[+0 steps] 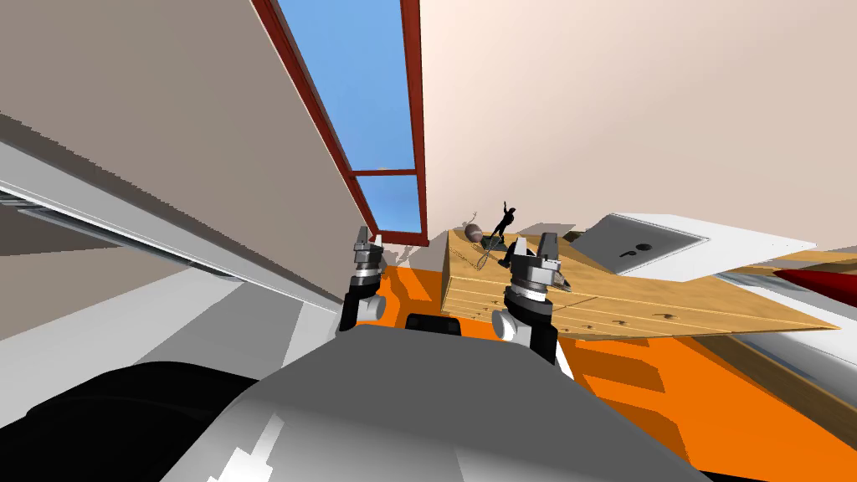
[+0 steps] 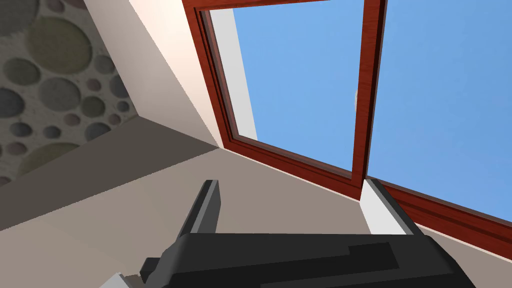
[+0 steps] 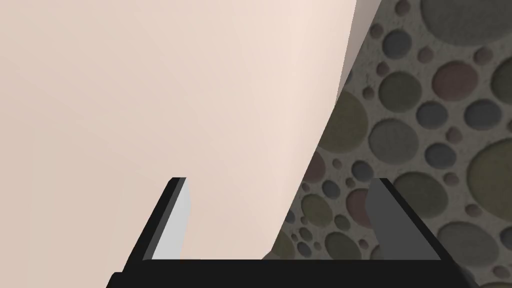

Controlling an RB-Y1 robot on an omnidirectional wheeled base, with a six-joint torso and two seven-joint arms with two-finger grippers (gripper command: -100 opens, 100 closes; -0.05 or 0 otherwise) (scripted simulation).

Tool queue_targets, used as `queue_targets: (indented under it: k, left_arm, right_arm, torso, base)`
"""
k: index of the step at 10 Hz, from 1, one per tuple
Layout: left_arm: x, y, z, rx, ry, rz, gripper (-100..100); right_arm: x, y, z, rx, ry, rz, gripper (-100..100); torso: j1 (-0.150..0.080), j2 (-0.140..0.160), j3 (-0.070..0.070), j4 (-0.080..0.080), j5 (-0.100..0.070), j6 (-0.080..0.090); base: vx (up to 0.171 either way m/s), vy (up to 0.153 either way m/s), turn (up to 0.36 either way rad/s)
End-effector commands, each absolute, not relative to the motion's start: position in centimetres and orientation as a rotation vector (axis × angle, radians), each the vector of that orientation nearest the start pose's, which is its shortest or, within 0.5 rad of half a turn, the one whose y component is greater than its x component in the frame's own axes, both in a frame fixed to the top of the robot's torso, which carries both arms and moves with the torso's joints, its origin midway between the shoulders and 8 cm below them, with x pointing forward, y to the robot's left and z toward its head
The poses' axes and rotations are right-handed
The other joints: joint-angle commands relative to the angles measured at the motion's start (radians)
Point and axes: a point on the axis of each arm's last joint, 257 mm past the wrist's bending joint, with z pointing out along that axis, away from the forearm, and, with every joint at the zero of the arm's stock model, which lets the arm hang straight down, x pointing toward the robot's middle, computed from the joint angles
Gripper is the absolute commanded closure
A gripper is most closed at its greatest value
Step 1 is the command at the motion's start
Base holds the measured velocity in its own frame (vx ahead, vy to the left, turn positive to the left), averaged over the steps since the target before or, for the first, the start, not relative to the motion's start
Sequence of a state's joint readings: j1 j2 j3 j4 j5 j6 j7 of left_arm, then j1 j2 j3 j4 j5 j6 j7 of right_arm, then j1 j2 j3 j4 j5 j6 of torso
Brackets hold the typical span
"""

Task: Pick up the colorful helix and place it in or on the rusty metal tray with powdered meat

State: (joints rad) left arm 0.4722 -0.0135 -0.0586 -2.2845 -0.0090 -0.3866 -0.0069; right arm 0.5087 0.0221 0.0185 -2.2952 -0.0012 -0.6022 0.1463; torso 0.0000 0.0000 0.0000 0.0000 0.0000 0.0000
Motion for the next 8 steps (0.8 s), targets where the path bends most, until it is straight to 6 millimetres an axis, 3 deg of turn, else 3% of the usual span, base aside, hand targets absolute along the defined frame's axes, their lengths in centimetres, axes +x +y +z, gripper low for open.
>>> queue_targets:
  k: [1,4,8]
  left_arm:
    - [36.6,25.9,1.3,-0.733,0.669,-1.340,0]
    - [36.6,25.9,1.3,-0.733,0.669,-1.340,0]
    - [36.6,25.9,1.3,-0.733,0.669,-1.340,0]
  right_arm:
    - [32.7,-26.8,4.3,0.527,0.581,1.226,-100]
    - [34.5,-25.9,2.8,0.547,0.652,1.307,-100]
    - [38.1,-25.0,-0.6,0.679,0.723,1.462,-100]
  torso:
    - [0.000,0.000,0.000,0.000,0.000,0.000]
    - [-0.006,0.001,0.001,0.000,-0.001,0.000]
    - [-0.012,0.004,0.002,0.001,-0.003,0.000]
  base:
    - [-0.011,-0.027,0.018]
    - [-0.025,-0.096,0.038]
    - [-0.061,-0.165,0.066]
